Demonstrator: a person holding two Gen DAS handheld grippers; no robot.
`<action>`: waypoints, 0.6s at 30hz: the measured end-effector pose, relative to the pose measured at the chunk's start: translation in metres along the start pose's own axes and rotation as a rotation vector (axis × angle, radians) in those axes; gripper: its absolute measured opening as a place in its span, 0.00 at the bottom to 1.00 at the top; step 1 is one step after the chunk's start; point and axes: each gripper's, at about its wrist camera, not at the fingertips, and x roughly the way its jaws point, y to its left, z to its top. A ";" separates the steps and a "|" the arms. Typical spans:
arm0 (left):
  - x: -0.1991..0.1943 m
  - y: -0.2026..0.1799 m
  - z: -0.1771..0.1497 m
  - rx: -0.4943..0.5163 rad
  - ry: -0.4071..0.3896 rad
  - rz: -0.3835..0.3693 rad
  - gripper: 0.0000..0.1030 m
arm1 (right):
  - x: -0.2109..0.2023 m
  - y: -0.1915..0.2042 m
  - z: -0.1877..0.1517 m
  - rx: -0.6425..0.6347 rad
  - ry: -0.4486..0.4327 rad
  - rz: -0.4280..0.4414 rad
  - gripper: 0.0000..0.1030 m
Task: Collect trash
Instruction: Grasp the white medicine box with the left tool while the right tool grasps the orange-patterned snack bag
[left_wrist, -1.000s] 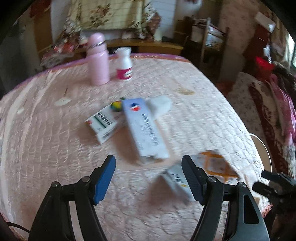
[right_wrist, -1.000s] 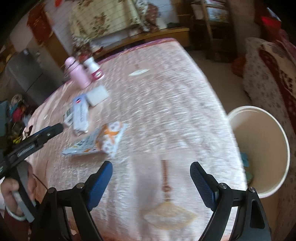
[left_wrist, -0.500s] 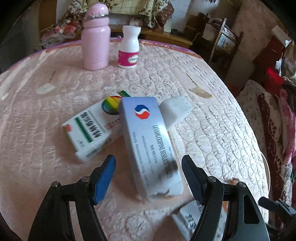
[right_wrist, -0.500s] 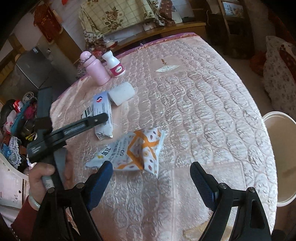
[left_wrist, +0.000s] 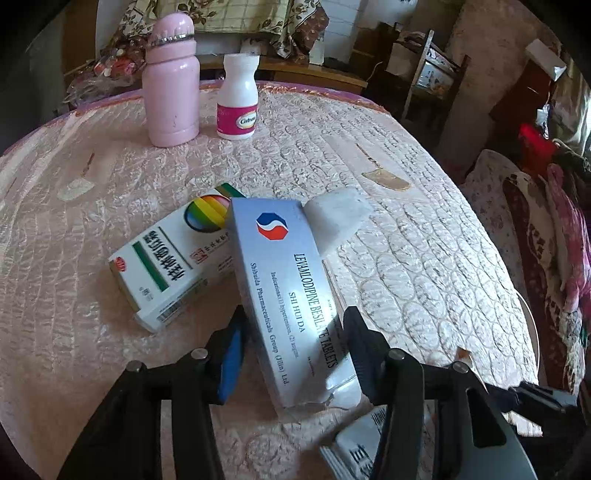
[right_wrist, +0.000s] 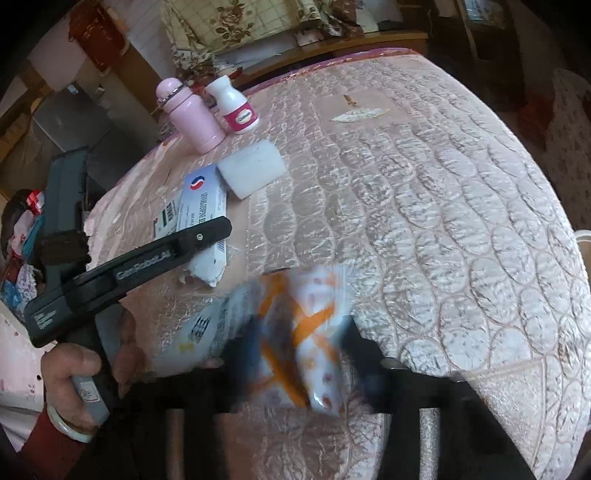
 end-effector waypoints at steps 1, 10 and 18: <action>-0.004 0.000 -0.001 0.006 -0.001 -0.004 0.51 | 0.000 0.000 0.001 -0.003 0.001 0.004 0.39; -0.020 -0.009 -0.017 0.066 0.058 -0.030 0.19 | -0.020 -0.009 0.018 -0.088 0.011 -0.060 0.39; -0.025 -0.002 -0.022 0.058 0.059 -0.031 0.19 | -0.065 -0.026 0.010 0.020 -0.094 -0.118 0.63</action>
